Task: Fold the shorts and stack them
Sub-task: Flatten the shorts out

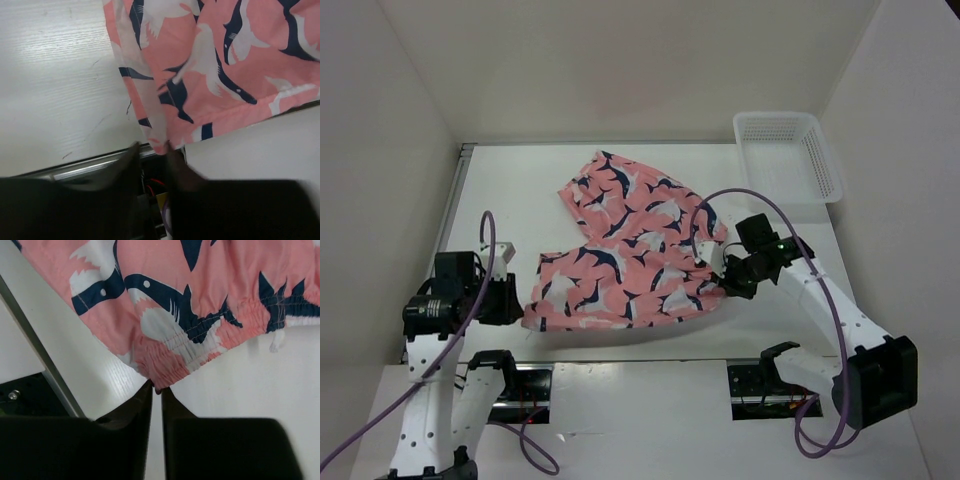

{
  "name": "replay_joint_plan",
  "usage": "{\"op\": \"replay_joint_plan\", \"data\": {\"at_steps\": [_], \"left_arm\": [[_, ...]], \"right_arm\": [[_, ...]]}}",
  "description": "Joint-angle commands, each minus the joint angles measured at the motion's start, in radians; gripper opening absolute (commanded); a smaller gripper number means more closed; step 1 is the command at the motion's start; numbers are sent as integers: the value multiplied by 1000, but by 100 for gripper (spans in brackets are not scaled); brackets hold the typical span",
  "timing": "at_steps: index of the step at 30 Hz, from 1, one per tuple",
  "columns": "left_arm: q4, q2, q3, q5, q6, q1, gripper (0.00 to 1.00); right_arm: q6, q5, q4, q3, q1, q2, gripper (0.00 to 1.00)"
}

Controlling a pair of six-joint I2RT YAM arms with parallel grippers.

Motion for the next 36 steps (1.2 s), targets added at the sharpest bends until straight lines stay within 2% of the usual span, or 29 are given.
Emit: {"op": "replay_joint_plan", "data": {"at_steps": [1,2,3,4,5,9,11,13,16,18,19,21,25,27,30,36], "left_arm": [[-54,-50,59,4,1,0,45],[-66,-78,59,4,1,0,62],[-66,-92,59,13,1,0,74],[-66,-103,59,13,1,0,77],[-66,-115,59,13,1,0,79],[1,-92,49,-19,1,0,82],[119,-55,13,-56,1,0,82],[230,-15,-19,-123,1,0,82],[435,171,-33,-148,1,0,82],[474,273,25,-113,1,0,82],[512,375,45,-87,1,-10,82],[555,461,76,-77,1,-24,82],[704,604,56,-119,1,-84,82],[771,673,18,-177,1,-84,82],[836,745,7,-191,1,-84,84],[919,891,30,-205,1,-93,84]], "right_arm": [[-71,78,-81,57,24,10,18],[-82,78,-81,58,24,22,33],[-82,91,-93,71,34,22,40],[-91,104,-94,82,46,22,46],[-108,130,-94,82,46,31,56],[-117,151,-22,133,46,22,62],[-108,138,6,151,46,11,62],[-70,123,67,179,46,11,58],[48,77,194,218,46,65,47],[157,54,268,232,72,105,38],[191,54,334,232,86,117,36],[272,42,380,232,121,164,31],[294,86,454,202,204,231,24],[264,129,492,170,274,270,21],[254,149,551,134,337,309,15],[233,138,583,79,380,372,10]]}}
